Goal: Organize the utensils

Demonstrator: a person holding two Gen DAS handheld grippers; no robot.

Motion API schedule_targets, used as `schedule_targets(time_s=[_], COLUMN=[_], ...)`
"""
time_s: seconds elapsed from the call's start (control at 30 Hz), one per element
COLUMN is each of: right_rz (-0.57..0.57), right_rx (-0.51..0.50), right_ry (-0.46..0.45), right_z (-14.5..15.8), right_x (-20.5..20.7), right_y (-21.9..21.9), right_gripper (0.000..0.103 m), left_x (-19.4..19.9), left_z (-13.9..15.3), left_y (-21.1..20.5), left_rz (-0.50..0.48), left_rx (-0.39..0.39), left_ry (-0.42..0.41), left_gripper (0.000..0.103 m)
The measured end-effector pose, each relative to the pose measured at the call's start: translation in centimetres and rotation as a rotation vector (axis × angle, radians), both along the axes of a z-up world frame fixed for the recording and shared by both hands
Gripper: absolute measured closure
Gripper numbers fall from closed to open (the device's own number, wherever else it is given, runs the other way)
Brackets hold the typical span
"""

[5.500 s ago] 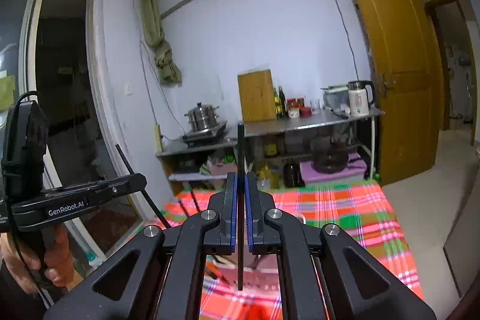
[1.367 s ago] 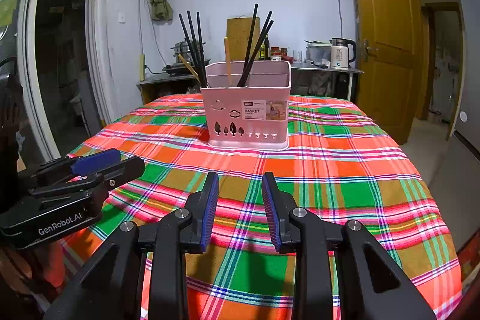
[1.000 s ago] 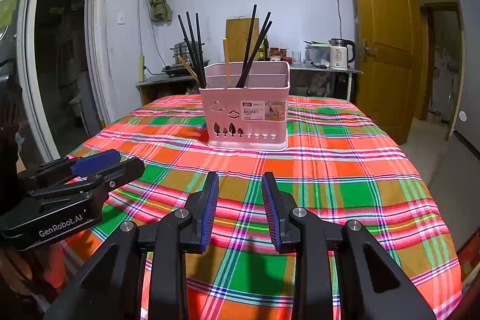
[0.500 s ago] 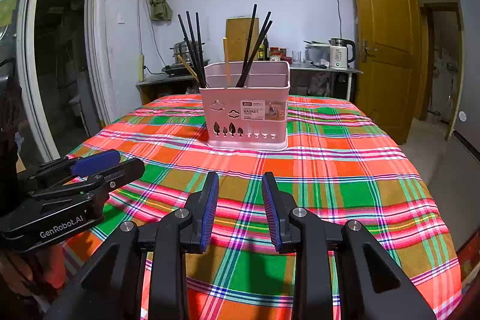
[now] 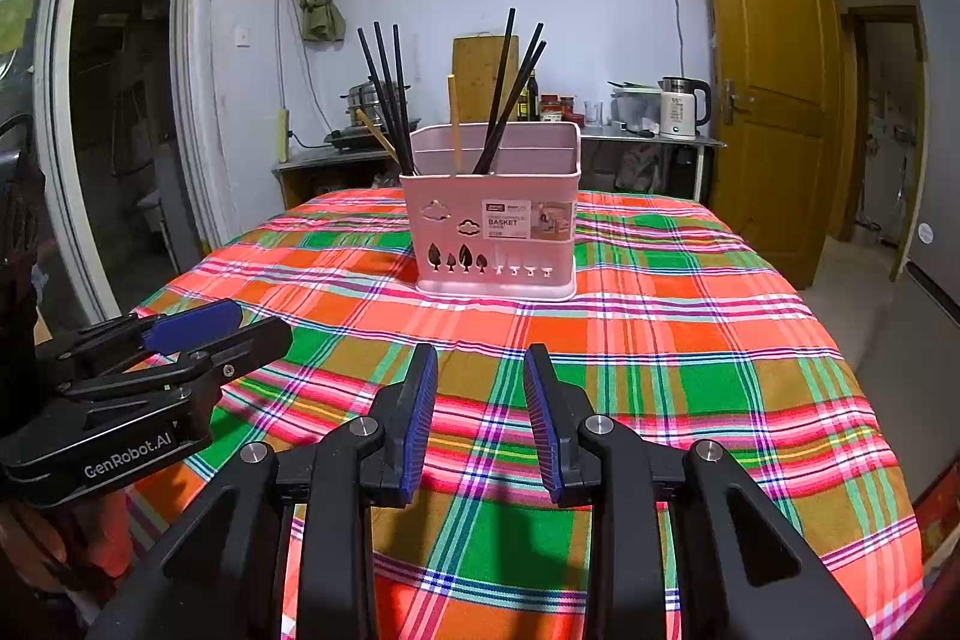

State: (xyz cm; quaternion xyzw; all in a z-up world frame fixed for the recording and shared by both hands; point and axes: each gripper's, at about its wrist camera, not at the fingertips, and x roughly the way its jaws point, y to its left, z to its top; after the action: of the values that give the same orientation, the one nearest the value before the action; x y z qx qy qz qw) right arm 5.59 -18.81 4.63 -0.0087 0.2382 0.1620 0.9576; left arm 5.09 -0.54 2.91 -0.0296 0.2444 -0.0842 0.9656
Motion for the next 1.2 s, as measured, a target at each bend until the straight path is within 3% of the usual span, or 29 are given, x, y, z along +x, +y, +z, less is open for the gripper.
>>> schedule_targets(time_s=[1.2], right_rz=[0.002], right_rx=[-0.006], right_ry=[0.001], right_z=[-0.15], right_x=[-0.03], right_y=[0.13], right_gripper=[0.072], left_x=[0.05], left_z=[-0.43], left_y=[-0.18], left_rz=[0.036], left_rx=[0.026], left_ry=[0.019], left_gripper=[0.053])
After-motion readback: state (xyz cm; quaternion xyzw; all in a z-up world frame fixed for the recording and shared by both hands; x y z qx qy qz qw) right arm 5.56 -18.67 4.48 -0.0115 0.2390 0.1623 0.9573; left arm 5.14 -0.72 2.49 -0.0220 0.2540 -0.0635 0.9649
